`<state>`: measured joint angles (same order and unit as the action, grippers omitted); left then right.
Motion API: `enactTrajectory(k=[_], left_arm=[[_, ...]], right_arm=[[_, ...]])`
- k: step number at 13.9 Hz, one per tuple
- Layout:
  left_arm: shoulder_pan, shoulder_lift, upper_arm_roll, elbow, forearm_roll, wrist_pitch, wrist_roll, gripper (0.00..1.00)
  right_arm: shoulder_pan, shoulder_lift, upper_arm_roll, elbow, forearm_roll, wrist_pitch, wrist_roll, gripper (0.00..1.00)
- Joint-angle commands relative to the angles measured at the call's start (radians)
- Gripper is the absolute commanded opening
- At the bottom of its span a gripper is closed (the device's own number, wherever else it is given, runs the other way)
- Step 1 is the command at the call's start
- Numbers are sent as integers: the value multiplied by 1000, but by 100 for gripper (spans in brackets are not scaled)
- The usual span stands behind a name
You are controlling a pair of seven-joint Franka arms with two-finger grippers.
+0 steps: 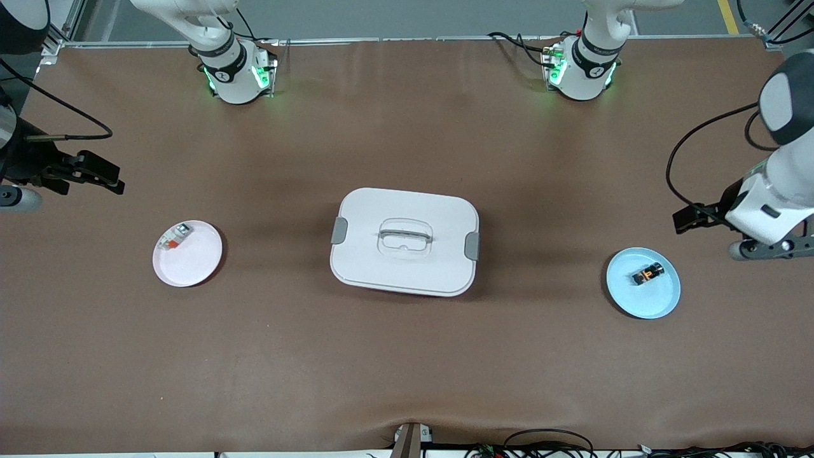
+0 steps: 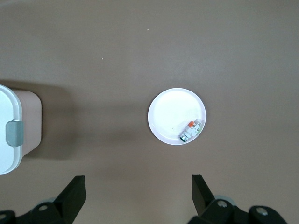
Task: Transfer orange switch to right arm and place
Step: 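Lower the left gripper over the orange switch on the blue plate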
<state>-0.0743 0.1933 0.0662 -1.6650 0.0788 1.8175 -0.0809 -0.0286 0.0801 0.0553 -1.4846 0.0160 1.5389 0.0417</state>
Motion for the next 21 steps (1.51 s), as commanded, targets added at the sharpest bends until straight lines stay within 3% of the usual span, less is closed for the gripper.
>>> enactTrajectory(k=[1,15,21], left_arm=[[25,32,-2,-47,18,75,-19,100],[44,310,-2,-47,96,307,-166,100],[93,367,-3,-79,96,411,-168,100]], right_arm=[[-2,0,4,17,-19,-16,9,100],[-4,0,4,21,-19,-16,10,100],[-4,0,4,21,-19,-16,10,100]])
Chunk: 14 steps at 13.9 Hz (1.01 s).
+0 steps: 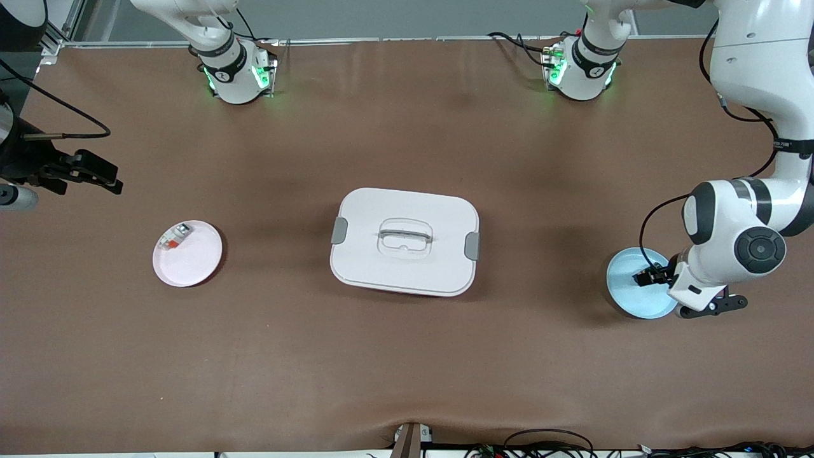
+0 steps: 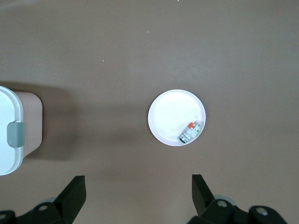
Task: Transfer orange switch to right arm and place
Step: 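Lower the left gripper over the orange switch on the blue plate, then close the left gripper on the orange switch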
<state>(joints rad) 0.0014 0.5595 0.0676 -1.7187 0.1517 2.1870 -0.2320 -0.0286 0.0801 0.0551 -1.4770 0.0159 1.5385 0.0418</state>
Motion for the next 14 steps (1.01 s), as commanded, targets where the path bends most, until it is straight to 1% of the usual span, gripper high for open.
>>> enactTrajectory(k=[1,3,6,9,14], left_arm=[[25,2,-6,-42,23,65,-17,100],[29,9,-6,-55,17,94,-24,100],[40,16,-9,-56,6,99,-29,100],[39,25,-11,-55,-53,99,-35,100],[32,62,-11,-56,-52,132,-35,100]], right_arm=[[-4,0,5,14,-19,-15,10,100],[-4,0,5,14,-19,-15,10,100],[-10,0,5,15,-19,-15,10,100],[-10,-2,5,17,-19,-15,9,100],[-10,-2,3,17,-19,-15,9,100]])
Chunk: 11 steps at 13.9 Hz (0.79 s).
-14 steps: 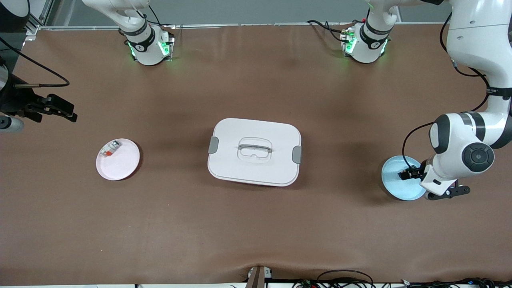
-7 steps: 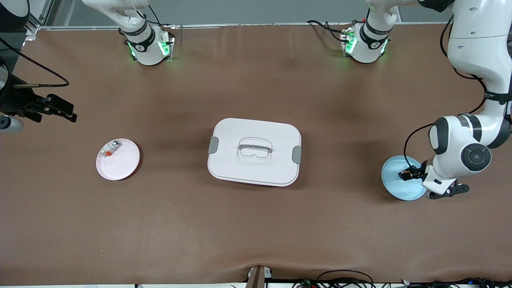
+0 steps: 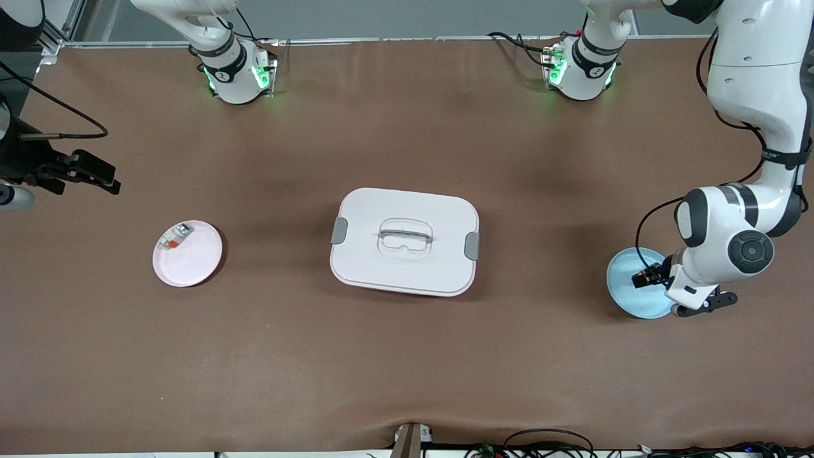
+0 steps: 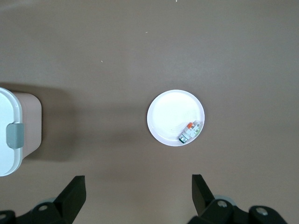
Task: Transfer orange switch to right arm and place
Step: 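Close the left gripper on the orange switch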
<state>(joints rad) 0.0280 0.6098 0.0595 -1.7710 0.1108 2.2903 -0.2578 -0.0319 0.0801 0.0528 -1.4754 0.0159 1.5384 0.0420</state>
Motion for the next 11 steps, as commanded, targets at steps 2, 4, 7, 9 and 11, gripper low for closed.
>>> enactTrajectory(k=[2,4,7,9,11], left_arm=[[6,18,-3,-7,-13,31,-9,100],[9,34,-3,-5,-13,34,-11,100],[9,33,-3,-8,-13,38,-12,100],[9,33,-4,-11,-13,38,-14,100],[9,34,-4,-16,-14,38,-14,100]], right_arm=[[-6,0,7,15,-19,-15,10,100],[-6,-2,7,15,-19,-15,9,100],[-6,-2,6,15,-19,-15,9,100],[-6,-2,6,15,-19,-15,10,100],[-6,-2,6,15,-19,-15,9,100]])
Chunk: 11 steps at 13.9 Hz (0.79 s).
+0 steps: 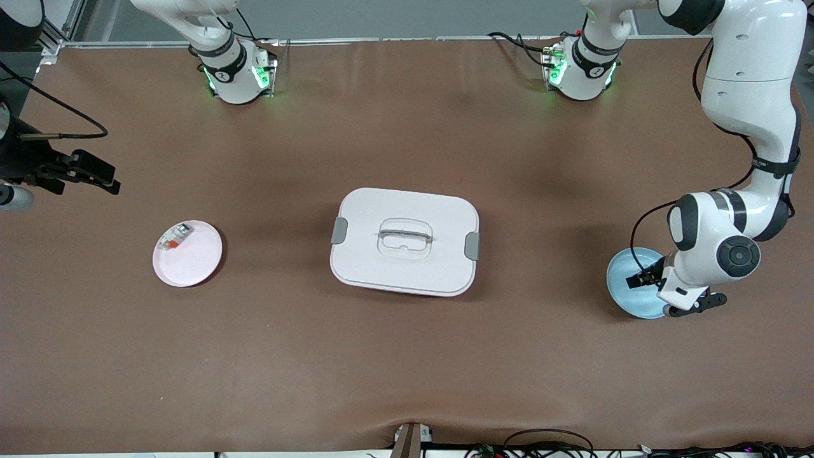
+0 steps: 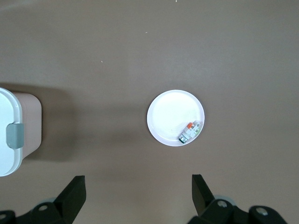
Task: Transfer orange switch to right arm and place
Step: 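Close the left gripper on the orange switch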
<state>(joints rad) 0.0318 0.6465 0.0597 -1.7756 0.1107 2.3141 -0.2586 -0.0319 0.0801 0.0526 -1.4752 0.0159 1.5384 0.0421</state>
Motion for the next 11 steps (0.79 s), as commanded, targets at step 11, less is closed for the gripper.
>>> enactTrajectory(k=[11], left_arm=[[5,-2,-3,-10,-14,5,-60,100]], right_arm=[[-3,0,9,13,-19,-15,10,100]])
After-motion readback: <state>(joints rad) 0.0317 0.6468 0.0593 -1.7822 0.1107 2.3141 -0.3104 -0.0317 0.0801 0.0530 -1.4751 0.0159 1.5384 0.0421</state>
